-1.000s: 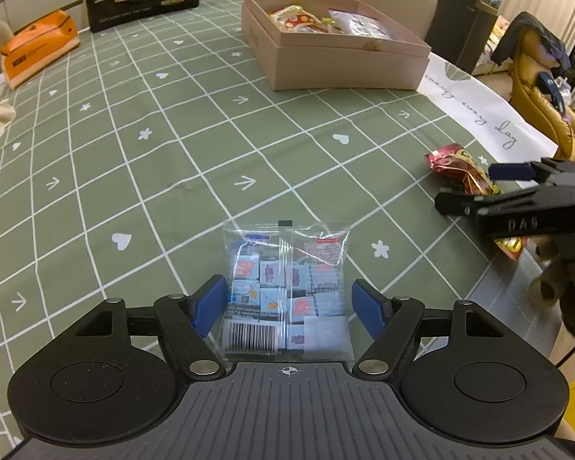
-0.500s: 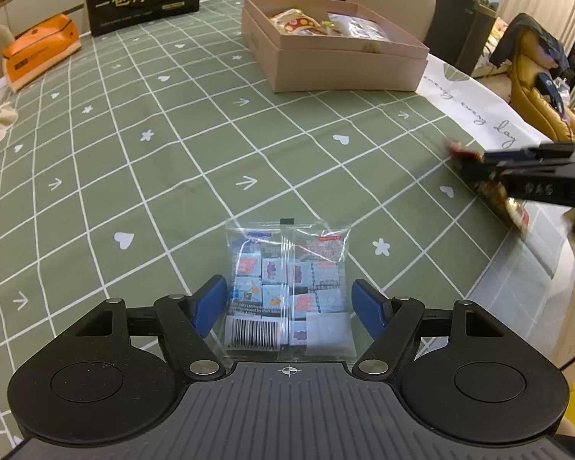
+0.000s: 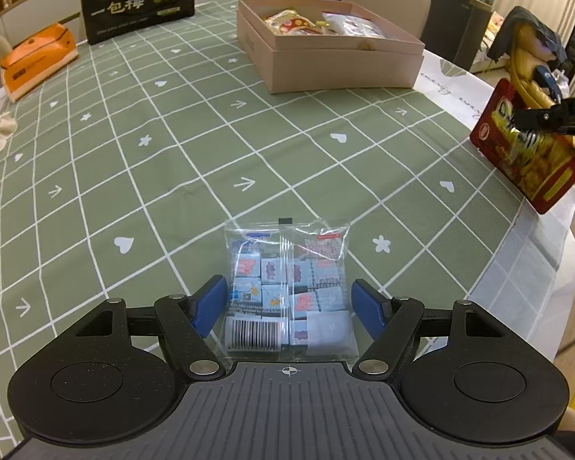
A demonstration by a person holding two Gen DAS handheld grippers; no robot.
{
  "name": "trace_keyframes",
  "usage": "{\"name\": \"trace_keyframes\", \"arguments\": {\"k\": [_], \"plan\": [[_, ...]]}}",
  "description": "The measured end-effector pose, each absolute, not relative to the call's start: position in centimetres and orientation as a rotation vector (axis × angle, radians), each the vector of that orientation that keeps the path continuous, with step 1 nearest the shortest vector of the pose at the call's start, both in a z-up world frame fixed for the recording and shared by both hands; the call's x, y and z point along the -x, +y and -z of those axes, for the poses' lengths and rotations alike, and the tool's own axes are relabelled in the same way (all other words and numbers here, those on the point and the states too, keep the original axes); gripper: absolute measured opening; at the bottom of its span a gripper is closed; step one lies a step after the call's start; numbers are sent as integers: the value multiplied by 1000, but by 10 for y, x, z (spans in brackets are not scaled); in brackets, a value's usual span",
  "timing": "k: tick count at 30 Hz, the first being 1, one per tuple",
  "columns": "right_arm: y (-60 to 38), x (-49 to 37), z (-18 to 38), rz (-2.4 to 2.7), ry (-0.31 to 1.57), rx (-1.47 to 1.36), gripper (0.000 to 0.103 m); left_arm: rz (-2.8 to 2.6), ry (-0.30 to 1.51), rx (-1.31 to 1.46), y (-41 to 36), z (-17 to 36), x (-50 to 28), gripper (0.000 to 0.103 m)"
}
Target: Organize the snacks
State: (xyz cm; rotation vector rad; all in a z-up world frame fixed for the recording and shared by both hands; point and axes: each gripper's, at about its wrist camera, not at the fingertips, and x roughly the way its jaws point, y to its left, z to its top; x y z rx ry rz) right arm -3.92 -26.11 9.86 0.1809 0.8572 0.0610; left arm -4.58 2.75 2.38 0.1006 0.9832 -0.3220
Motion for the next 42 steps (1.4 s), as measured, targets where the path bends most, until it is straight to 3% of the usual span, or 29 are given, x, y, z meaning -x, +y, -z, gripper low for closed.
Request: {"name": "trace_keyframes", "arguments": {"k": [3, 6, 8, 11, 12, 17, 22, 27, 31, 35, 42], "plan": [[-291, 35, -87, -52, 878, -285, 31, 321, 982, -99, 27, -24, 46, 77], [-282, 28, -75, -50, 929, -174, 35, 317, 980, -103, 26, -23, 46, 77], [-273, 22, -66, -43, 946, -105, 32, 316, 978, -117, 24, -23, 46, 77], [-264, 14, -65, -30, 963, -103, 20, 311, 979, -134, 24, -24, 46, 72], [-261, 16, -70, -41, 944, -112, 19, 309, 973, -125, 25, -25, 46, 66], [-253, 29, -108, -92, 864, -159, 19, 353, 961, -68, 30, -33, 39, 64], [-252, 40, -143, -117, 798, -174, 19, 474, 790, 62, 16, -102, 2, 64], [-246, 46, -166, -110, 759, -166, 19, 530, 581, 168, -12, -170, -87, 68], [-240, 43, -173, -94, 760, -152, 19, 461, 675, 225, -18, -160, -157, 61], [-246, 41, -177, -73, 766, -156, 19, 449, 561, 238, 12, -154, -126, 61], [-234, -24, -196, -190, 654, -321, 19, 396, 706, 337, 46, -97, -64, 61]]}}
